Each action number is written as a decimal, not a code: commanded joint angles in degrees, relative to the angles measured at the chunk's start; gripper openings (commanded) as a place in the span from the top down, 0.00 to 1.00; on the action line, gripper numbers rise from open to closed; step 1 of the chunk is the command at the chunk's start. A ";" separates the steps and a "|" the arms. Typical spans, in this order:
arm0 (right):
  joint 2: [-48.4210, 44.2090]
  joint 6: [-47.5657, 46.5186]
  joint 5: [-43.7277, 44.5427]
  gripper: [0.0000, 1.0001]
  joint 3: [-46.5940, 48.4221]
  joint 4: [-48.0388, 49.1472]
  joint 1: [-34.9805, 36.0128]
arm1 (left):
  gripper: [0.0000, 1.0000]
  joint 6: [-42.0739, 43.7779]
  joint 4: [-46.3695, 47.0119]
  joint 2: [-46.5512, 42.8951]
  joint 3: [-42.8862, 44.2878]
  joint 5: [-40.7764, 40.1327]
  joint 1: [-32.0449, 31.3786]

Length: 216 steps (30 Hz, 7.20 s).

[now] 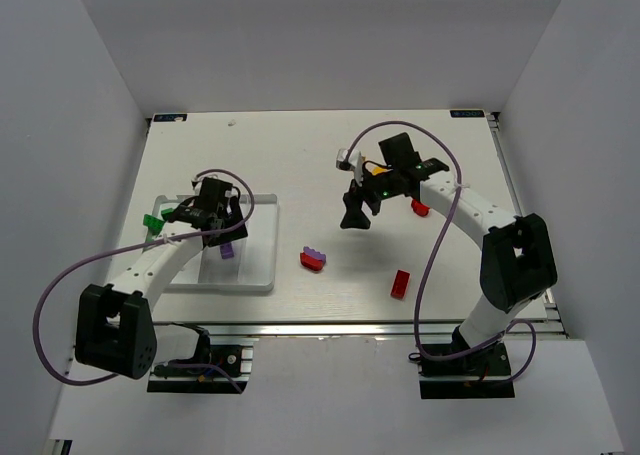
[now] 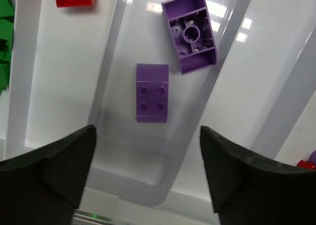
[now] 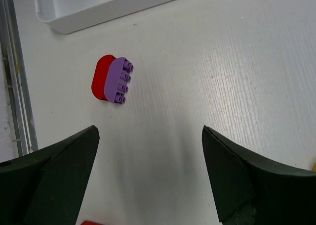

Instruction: Sort the legos into containers by color

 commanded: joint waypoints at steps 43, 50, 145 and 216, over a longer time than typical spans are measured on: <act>2.08 -1.60 12.60 0.11 -4.89 7.32 21.32 | 0.15 -25.46 16.71 -22.91 -8.50 25.78 0.22; 3.83 8.10 21.74 0.11 -7.00 12.69 24.41 | 0.15 -26.95 15.48 -26.34 -10.17 26.92 0.22; -11.72 0.05 -3.81 0.11 -8.93 19.56 18.00 | 0.90 -23.01 48.36 -19.56 -18.87 38.17 -10.59; 12.18 -30.80 -30.08 0.70 22.26 -28.43 14.57 | 1.00 11.72 38.77 -29.59 -18.78 49.51 -15.08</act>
